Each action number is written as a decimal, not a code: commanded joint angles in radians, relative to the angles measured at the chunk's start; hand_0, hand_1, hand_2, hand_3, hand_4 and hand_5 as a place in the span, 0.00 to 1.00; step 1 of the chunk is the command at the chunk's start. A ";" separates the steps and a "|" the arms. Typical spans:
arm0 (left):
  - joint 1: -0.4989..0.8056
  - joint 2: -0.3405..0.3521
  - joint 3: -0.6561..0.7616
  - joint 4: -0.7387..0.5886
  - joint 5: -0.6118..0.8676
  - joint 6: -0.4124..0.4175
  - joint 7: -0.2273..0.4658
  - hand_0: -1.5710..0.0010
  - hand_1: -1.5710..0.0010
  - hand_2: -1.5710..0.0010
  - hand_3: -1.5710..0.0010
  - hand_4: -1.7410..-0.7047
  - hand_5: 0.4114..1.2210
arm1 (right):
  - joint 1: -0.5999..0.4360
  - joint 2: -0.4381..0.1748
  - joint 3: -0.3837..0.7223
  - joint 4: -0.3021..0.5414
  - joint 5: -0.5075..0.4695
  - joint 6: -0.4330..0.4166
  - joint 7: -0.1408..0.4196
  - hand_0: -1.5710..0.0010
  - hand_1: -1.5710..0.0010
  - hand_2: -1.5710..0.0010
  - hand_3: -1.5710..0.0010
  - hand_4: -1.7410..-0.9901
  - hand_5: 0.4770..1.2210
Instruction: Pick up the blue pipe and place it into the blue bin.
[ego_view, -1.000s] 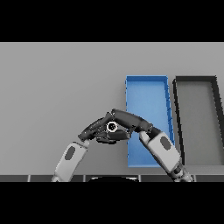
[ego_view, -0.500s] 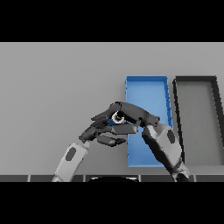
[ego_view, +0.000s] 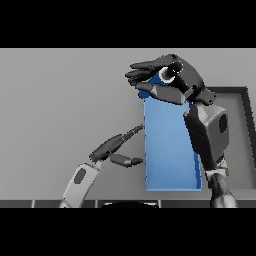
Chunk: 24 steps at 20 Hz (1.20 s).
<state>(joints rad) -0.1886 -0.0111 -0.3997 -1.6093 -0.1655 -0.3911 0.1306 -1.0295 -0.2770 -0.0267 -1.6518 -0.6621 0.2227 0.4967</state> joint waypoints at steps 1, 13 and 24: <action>-0.005 0.005 0.010 0.013 0.002 -0.001 0.000 1.00 1.00 1.00 1.00 0.82 0.02 | -0.004 -0.010 -0.019 0.031 0.006 -0.009 -0.002 0.00 0.00 0.00 0.00 0.00 1.00; 0.007 0.016 -0.002 0.002 -0.012 -0.003 -0.030 1.00 1.00 1.00 1.00 0.84 0.01 | 0.296 -0.090 -0.127 0.190 0.146 0.055 0.001 0.00 0.00 0.00 0.00 0.00 1.00; 0.039 0.024 -0.004 -0.031 -0.003 -0.003 -0.017 1.00 1.00 1.00 1.00 0.82 0.01 | 0.604 -0.147 0.048 0.108 0.230 -0.192 0.113 0.00 0.00 0.00 0.20 0.00 1.00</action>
<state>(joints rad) -0.1498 0.0131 -0.4035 -1.6400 -0.1681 -0.3937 0.1135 -0.4248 -0.4236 0.0209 -1.5429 -0.4317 0.0332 0.6098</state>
